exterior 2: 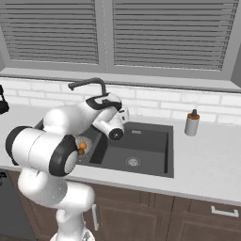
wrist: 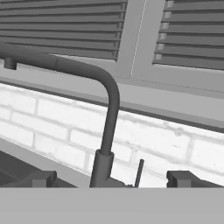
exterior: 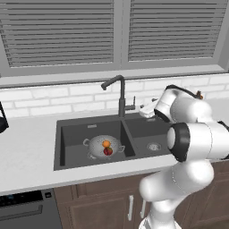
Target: Put the colander in the sink, put the mango, tangerine in the colander, and turn on the sink faucet and pour water over the colander.
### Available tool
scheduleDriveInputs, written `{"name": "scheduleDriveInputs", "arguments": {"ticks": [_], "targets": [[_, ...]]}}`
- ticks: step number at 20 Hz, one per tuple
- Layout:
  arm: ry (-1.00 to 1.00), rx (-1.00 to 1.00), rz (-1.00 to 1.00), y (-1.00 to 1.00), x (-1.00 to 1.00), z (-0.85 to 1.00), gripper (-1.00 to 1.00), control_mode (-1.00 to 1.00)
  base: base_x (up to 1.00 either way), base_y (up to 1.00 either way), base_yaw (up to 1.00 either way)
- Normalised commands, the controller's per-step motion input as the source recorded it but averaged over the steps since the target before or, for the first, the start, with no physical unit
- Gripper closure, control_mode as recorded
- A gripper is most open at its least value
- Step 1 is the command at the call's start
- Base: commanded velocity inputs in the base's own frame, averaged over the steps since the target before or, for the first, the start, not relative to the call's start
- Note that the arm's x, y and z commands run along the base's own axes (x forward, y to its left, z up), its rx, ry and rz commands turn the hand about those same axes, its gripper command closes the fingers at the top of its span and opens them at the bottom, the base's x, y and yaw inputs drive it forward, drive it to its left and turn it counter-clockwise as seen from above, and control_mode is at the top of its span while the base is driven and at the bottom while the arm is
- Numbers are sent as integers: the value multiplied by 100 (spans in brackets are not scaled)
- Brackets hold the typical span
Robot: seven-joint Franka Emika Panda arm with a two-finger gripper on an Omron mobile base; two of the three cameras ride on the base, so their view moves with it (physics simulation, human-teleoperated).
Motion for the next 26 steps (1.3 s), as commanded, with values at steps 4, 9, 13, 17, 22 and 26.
{"name": "scheduleDriveInputs", "arguments": {"ticks": [4,9,13,17,22,26], "targets": [[5,0,0,-20,39,0,-100,-100,0,0,0],[1,0,0,-1,22,-1,-100,-100,0,0,0],[0,3,0,11,17,-13,-100,-100,0,0,0],[0,7,0,11,28,-2,-100,-100,0,0,0],[0,9,0,4,39,0,-100,-100,0,0,0],[0,7,0,1,26,-13,-100,-100,0,0,0]]}}
